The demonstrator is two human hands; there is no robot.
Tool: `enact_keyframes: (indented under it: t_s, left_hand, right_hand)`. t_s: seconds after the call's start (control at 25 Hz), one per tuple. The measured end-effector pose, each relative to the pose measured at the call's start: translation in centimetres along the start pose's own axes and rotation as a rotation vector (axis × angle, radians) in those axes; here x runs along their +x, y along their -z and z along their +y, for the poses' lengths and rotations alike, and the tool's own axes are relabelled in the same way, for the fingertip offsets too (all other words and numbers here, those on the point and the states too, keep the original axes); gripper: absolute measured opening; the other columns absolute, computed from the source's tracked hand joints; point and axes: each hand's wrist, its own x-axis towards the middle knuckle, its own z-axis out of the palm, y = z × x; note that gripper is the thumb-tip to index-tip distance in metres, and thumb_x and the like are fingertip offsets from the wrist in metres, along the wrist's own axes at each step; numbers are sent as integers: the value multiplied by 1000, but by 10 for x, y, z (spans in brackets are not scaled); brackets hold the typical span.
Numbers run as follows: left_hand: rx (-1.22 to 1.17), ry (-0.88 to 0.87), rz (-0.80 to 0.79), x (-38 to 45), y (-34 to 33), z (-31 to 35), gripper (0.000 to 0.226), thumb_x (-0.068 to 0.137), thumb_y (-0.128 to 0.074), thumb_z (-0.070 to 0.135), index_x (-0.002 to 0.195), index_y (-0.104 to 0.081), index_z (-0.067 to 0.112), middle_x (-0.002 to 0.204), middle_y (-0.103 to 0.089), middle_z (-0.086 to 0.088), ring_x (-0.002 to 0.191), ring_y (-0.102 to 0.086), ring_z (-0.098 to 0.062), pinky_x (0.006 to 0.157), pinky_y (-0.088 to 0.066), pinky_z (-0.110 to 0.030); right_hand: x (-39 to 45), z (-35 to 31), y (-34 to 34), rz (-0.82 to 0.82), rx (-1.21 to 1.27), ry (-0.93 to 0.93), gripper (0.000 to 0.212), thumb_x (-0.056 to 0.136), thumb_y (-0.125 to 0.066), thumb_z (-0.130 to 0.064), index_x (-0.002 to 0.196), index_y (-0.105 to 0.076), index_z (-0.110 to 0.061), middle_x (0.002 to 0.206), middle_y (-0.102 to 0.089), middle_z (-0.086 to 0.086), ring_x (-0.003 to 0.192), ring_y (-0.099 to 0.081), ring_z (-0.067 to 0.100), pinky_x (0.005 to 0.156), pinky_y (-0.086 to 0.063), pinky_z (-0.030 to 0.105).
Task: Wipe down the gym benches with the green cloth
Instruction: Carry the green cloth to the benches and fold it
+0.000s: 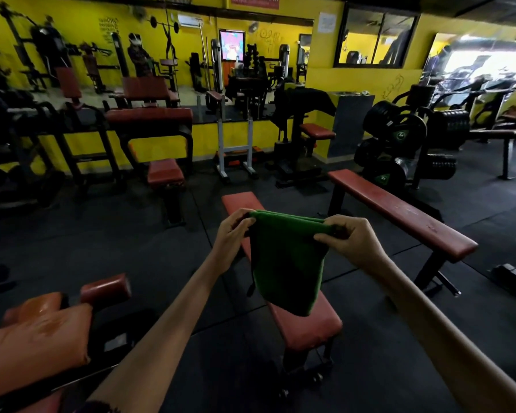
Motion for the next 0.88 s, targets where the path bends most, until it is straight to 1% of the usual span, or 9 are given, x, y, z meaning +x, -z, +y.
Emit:
enact_keyframes:
  t_s: [0.08, 0.16, 0.32, 0.4, 0.48, 0.56, 0.64, 0.72, 0.88]
  left_hand:
    - [-35, 9, -15, 0, -2, 3, 22, 93, -45, -6, 95, -60, 10, 74, -68, 16, 71, -61, 3, 64, -48, -12]
    - [-68, 27, -3, -3, -3, 4, 22, 93, -47, -6, 95, -60, 11, 72, -68, 16, 69, -61, 3, 64, -49, -12]
    - [-151, 150, 69, -4, -5, 1, 13, 95, -48, 4, 102, -51, 14, 89, -61, 4, 78, -60, -4, 65, -48, -16]
    - [80, 132, 123, -1, -13, 12, 23, 95, -51, 9, 117, -45, 14, 107, -51, 1, 100, -54, -12, 79, -45, -17]
    - [387, -62, 20, 3, -22, 25, 39, 92, -57, 13, 129, -45, 11, 121, -49, 4, 114, -45, -7, 91, -34, -12]
    - [542, -221, -273, 6, -30, 29, 39, 89, -63, 12, 125, -53, 4, 118, -56, -1, 105, -52, -4, 89, -34, -4]
    - [540, -181, -458, 5, -35, 23, 32, 87, -65, 14, 115, -56, 1, 102, -63, -9, 88, -61, -13, 78, -50, -22]
    - [590, -235, -448, 6, -39, 15, 30, 88, -65, 22, 107, -55, 1, 93, -64, -13, 81, -63, -25, 69, -50, -36]
    - [785, -535, -366, 13, -47, 11, 50, 85, -48, 51, 101, -54, 4, 82, -65, -8, 69, -63, -23, 58, -47, -36]
  right_hand:
    - [-1, -1, 3, 16, 229, -99, 35, 67, -75, 13, 81, -54, -12, 68, -57, -3, 61, -54, -1, 60, -46, 18]
    - [1, -3, 4, 42, 332, -156, 39, 67, -74, 14, 79, -50, -15, 65, -55, -1, 58, -52, 6, 56, -45, 21]
    - [5, -16, -6, 86, 524, -293, 49, 73, -69, 13, 102, -44, -16, 71, -62, 6, 59, -63, 8, 56, -51, 19]
    - [10, -20, -16, 116, 558, -345, 56, 72, -71, 12, 110, -39, -13, 72, -61, 6, 59, -63, 6, 57, -51, 17]
    - [14, -24, -26, 125, 542, -379, 61, 69, -76, 9, 111, -37, -13, 73, -60, 4, 61, -63, 9, 57, -51, 17]
    - [17, -23, -32, 129, 510, -411, 60, 69, -79, 3, 110, -39, -14, 77, -61, 5, 65, -61, 11, 56, -51, 17]
    - [15, -23, -30, 135, 502, -438, 56, 72, -78, 0, 111, -40, -12, 77, -61, 4, 64, -61, 10, 55, -50, 15]
    - [8, -18, -25, 111, 505, -419, 48, 76, -74, 0, 110, -42, -11, 76, -62, 4, 63, -62, 8, 57, -51, 16]
    - [-15, 4, -17, -132, 477, -348, 39, 78, -64, 13, 112, -50, 0, 88, -64, 5, 76, -64, 5, 71, -52, 18]
